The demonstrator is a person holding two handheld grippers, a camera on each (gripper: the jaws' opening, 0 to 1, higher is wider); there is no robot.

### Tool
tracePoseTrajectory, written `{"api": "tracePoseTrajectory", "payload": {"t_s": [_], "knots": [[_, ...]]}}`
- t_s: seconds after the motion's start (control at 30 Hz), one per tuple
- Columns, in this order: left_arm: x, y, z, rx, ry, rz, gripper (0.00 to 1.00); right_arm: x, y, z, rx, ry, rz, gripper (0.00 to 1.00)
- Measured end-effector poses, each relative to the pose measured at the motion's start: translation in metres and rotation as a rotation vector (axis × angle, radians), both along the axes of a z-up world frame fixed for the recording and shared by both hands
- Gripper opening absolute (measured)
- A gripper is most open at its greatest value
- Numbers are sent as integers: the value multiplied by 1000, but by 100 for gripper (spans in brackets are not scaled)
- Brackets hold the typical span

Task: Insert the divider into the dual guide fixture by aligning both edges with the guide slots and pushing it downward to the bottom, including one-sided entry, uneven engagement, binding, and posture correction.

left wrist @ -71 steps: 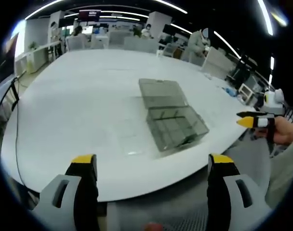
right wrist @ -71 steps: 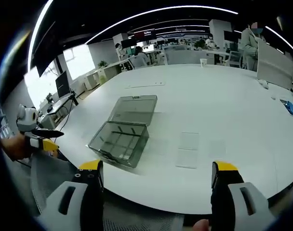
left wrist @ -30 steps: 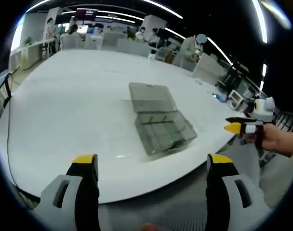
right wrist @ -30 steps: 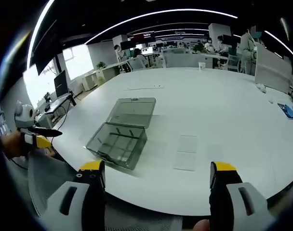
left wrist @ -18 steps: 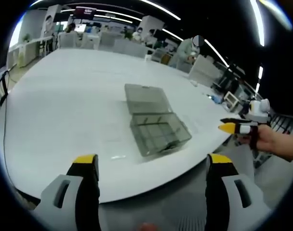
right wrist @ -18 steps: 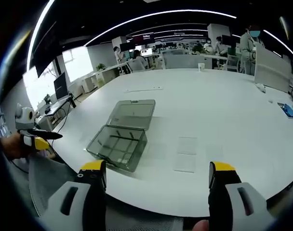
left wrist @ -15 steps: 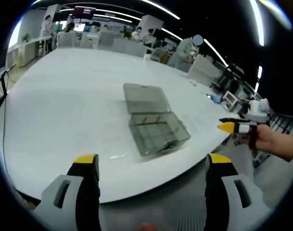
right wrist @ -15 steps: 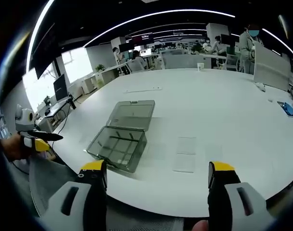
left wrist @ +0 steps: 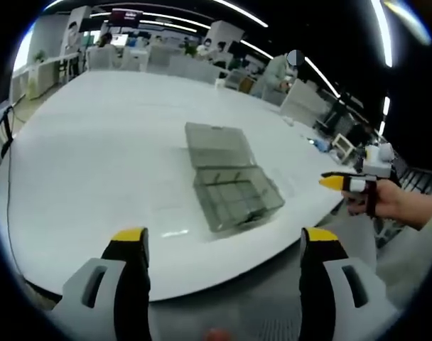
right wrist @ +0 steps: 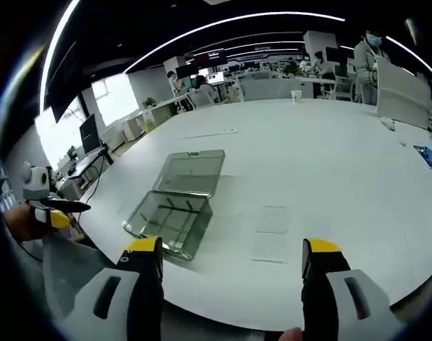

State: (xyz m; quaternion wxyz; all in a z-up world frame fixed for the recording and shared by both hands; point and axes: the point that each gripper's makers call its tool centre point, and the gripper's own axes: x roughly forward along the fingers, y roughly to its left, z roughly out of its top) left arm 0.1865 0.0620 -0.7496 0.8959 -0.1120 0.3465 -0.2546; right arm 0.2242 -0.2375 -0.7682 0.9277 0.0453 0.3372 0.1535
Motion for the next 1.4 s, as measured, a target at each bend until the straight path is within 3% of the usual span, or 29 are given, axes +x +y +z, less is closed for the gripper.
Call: {"api": "tracePoseTrajectory", "payload": {"t_s": [0.2,0.27,0.33,0.43,1.03,1.4], "knots": [[-1,-4,0,5,5,-7,84,15,-17,-10,-21,15,-32,71],[0,-6,3,15,-6,-10,84,21,-28,-12,-65,0,-52,67],[0,-9,4,29,-19,-23,84,23,-28,-18,-48,39,-46,65],[-1,-13,4,30,-21,-31,84,29,-30,-22,-87,42,-26,65],[0,-30,10,47,-50,-47,84,58,-19,-47,-137,120,53,53],[2,-32,8,49,-49,-39,84,67,-17,-61,-182,180,56,46]]}}
